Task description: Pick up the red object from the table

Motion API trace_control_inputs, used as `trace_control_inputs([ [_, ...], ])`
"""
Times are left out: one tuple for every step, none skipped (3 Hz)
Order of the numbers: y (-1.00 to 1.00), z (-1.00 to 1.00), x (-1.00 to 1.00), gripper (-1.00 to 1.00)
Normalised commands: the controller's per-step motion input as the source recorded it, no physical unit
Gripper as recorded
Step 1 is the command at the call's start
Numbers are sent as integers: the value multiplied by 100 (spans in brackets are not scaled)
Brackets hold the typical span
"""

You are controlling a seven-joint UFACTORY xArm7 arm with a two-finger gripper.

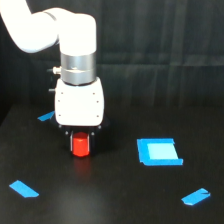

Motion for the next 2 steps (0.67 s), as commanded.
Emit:
trace_control_inputs([
  [-18,99,26,-100],
  [-3,97,24,-97],
])
